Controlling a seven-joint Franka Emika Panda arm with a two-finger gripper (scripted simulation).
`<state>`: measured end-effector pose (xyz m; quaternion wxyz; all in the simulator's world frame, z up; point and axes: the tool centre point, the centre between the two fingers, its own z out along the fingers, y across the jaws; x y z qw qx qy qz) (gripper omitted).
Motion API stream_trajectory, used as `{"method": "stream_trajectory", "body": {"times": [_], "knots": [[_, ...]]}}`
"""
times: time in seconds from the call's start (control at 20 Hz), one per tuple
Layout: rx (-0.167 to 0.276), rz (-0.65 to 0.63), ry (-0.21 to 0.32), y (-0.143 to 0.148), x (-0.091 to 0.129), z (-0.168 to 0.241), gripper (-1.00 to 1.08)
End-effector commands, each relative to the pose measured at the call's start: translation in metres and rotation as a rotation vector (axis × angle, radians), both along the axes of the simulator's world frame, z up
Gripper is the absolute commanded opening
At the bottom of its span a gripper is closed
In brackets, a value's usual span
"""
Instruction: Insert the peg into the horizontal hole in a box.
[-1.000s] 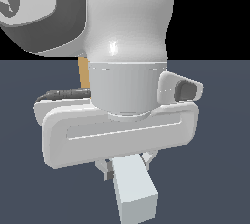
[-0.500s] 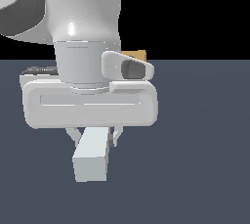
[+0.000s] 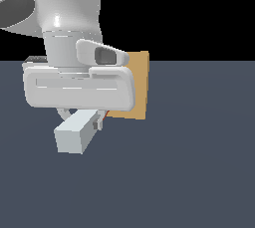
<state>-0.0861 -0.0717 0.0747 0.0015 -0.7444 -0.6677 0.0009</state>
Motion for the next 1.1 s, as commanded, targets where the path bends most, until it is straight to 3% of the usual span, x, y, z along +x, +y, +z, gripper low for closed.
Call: {"method": "stream_trajectory", "body": {"times": [0.0,1.05], "knots": [[0.000,-0.030,-0.004,0.007,-0.004,0.005,-1.00],[-0.001,-0.078,-0.002,0.022,-0.011,0.010,-1.00]]}}
